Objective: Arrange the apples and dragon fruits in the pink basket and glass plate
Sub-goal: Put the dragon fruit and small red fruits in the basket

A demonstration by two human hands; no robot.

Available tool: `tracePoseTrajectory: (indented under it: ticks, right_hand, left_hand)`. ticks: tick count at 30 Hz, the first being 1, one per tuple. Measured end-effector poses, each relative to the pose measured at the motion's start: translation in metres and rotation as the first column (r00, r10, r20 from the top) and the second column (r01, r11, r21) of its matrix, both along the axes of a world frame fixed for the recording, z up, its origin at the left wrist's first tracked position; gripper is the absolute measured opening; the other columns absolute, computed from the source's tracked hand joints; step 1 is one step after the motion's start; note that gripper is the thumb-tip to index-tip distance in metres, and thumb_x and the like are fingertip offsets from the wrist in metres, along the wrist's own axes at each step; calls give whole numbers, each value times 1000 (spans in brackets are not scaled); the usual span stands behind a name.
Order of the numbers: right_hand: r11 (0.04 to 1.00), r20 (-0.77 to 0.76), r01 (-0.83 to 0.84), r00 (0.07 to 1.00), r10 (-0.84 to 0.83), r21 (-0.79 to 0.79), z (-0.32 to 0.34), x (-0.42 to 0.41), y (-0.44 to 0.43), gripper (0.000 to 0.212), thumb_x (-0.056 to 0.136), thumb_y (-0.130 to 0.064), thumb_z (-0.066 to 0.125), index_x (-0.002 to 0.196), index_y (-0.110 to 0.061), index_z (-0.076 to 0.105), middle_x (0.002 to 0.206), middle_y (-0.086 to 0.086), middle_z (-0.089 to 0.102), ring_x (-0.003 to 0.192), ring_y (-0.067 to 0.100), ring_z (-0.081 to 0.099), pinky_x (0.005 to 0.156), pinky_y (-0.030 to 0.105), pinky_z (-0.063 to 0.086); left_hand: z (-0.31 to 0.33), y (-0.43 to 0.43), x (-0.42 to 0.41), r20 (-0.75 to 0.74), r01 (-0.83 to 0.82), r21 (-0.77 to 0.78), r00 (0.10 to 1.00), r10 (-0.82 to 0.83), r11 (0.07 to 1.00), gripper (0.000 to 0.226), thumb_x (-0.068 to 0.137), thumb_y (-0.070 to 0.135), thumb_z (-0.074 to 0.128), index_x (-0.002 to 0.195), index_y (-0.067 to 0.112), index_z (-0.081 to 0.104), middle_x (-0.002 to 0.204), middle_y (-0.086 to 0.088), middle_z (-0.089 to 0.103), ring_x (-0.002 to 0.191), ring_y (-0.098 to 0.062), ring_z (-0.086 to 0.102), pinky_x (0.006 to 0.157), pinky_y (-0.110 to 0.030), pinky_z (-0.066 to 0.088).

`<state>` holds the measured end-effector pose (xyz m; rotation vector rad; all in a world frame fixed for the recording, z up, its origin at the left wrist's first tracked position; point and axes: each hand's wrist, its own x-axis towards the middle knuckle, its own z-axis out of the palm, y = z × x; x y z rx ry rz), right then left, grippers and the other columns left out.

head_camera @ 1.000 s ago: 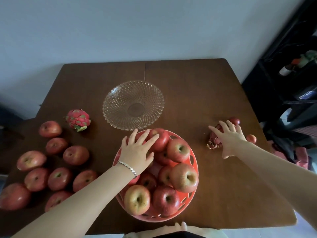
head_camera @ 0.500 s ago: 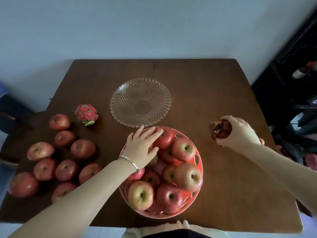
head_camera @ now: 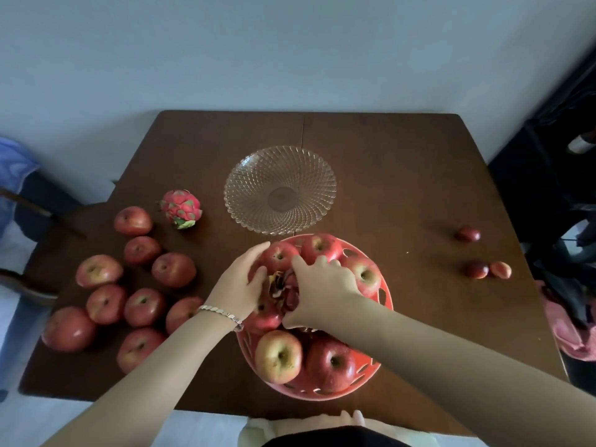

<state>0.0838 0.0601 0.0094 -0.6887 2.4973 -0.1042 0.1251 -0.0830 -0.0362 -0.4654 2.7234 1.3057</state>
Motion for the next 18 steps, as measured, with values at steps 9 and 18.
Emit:
tracePoseTrajectory:
  ticks: [9, 18]
  right_hand:
    - [987, 88, 72, 994, -60, -143, -6, -11, 21, 78, 71, -54, 71, 129, -17, 36, 122, 9, 54, 112, 29, 54, 78, 36, 43]
    - [739, -114, 634, 736, -667, -229, -42, -97, 230, 45, 87, -40, 57, 128, -26, 49, 135, 9, 44, 122, 27, 43, 94, 42, 47]
  left_hand:
    - [21, 15, -9, -17, 15, -118, 1000, -17, 993, 40, 95, 13, 44, 134, 22, 45, 136, 0, 51, 126, -15, 47, 103, -25, 34]
    - [53, 125, -78, -81, 363, -312, 910, -406, 878, 33, 91, 16, 51, 124, 17, 56, 138, -3, 46, 127, -17, 43, 106, -25, 28]
